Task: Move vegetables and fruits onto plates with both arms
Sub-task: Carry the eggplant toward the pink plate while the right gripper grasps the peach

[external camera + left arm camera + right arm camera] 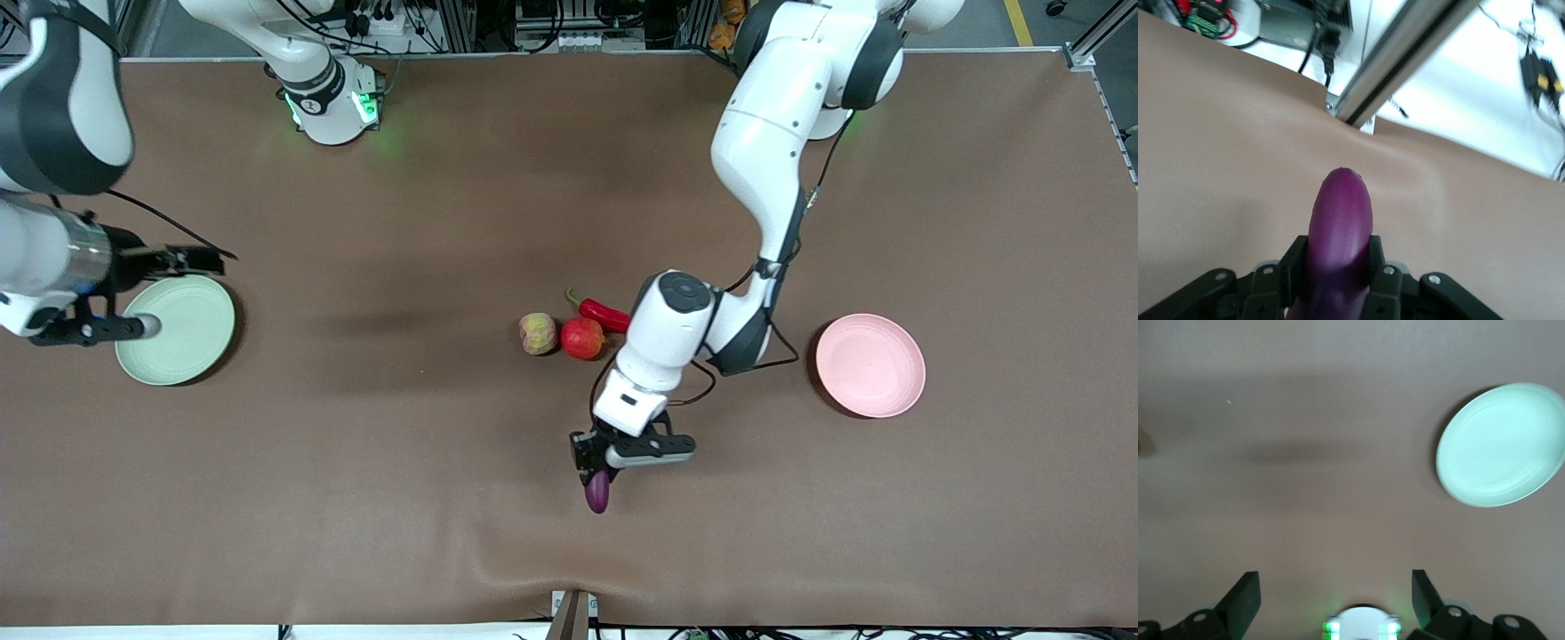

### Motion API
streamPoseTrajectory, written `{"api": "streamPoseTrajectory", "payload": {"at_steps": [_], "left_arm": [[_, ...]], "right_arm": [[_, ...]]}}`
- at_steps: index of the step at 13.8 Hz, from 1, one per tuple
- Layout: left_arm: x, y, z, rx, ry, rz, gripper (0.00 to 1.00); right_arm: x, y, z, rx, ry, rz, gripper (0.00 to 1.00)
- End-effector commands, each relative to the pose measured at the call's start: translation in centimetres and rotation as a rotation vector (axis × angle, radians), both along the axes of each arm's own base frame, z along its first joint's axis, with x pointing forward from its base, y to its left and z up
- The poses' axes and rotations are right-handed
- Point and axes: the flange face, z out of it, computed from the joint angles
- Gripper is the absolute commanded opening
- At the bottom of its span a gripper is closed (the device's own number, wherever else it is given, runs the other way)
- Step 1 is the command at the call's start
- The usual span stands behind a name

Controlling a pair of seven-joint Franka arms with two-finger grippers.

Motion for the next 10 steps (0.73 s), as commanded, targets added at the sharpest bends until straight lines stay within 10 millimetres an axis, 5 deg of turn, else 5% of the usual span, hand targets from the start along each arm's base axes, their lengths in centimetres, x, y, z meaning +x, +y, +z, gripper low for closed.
{"api": "streamPoseTrajectory", "payload": {"at_steps": [1, 4, 7, 10], "left_arm": [[0.8, 3.4, 4.6, -0.063, 0.131, 0.117, 0.0], [3.4, 9.9, 7.6, -0.083, 0.237, 0.292, 0.0], [5.2, 16.0, 6.9, -0.011, 0.266, 0.408, 0.0], [6.4, 22.2, 5.8, 0.064, 0.299, 0.494, 0.0]], "right_arm": [[0.1, 3.9, -1.4, -0.004, 0.049, -0.209, 1.0], [-0.1, 9.0, -3.6, -0.039, 0.069, -0.45, 1.0], [-0.7, 14.3, -6.5, -0.07, 0.074, -0.536, 1.0], [-2.7, 21.8, -10.2, -0.086, 0.018, -0.519, 1.0]]}}
